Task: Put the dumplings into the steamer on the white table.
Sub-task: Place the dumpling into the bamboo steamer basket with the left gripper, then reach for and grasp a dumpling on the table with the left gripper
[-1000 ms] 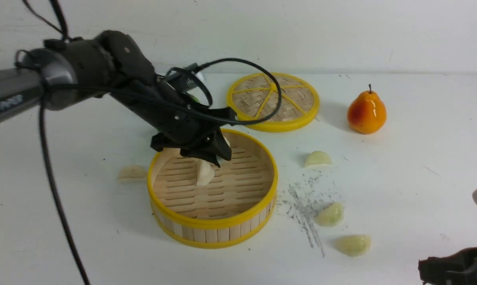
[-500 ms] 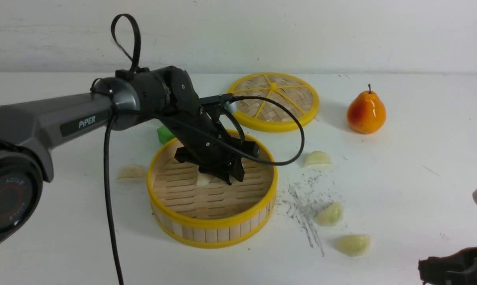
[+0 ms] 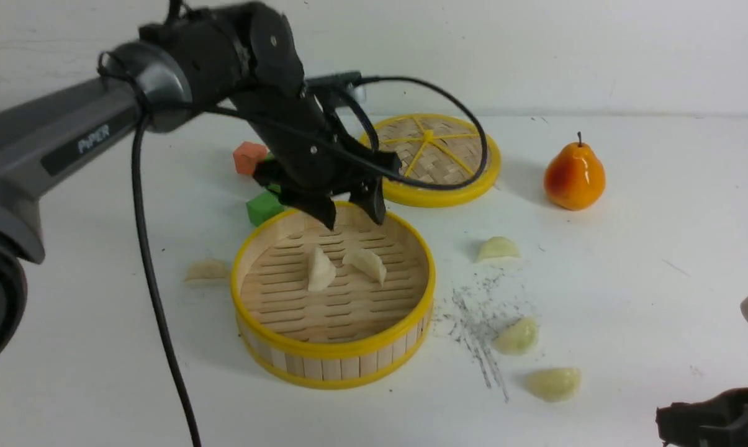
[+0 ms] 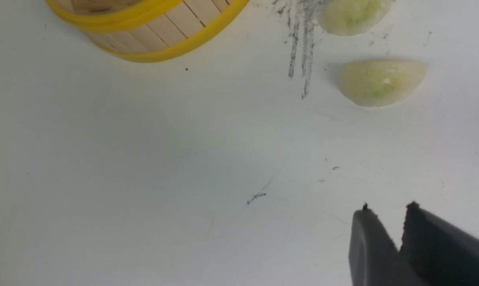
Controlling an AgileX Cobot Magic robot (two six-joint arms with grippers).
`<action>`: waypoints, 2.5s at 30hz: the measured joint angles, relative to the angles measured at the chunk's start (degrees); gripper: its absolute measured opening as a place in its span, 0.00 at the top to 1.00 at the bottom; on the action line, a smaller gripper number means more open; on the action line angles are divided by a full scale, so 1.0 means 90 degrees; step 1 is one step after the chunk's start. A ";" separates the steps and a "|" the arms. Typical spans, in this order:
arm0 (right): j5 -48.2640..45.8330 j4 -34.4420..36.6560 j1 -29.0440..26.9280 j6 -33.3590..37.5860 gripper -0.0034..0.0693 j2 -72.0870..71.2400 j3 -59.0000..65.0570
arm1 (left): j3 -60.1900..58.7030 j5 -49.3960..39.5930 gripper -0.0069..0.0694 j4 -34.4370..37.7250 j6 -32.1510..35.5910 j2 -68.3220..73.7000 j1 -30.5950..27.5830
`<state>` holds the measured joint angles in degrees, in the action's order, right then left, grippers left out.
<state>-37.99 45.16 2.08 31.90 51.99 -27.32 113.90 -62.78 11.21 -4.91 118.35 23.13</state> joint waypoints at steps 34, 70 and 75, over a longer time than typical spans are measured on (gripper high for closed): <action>-0.0011 0.0286 0.0000 0.0613 0.77 0.0000 0.0000 | 0.0066 -0.0841 0.55 -0.0784 0.3745 0.1341 -0.1962; -0.0005 0.0292 0.0000 0.0713 0.74 0.0005 0.0000 | 0.0131 -0.0851 0.80 -0.0949 0.1191 0.1141 -0.1936; -0.0005 0.0292 0.0000 0.0713 0.73 0.0005 0.0000 | 0.0107 -0.0851 0.73 -0.0668 0.1940 0.1204 -0.1936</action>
<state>-38.03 47.79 2.08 38.33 52.04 -27.32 114.86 -70.44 5.20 12.55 129.19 5.71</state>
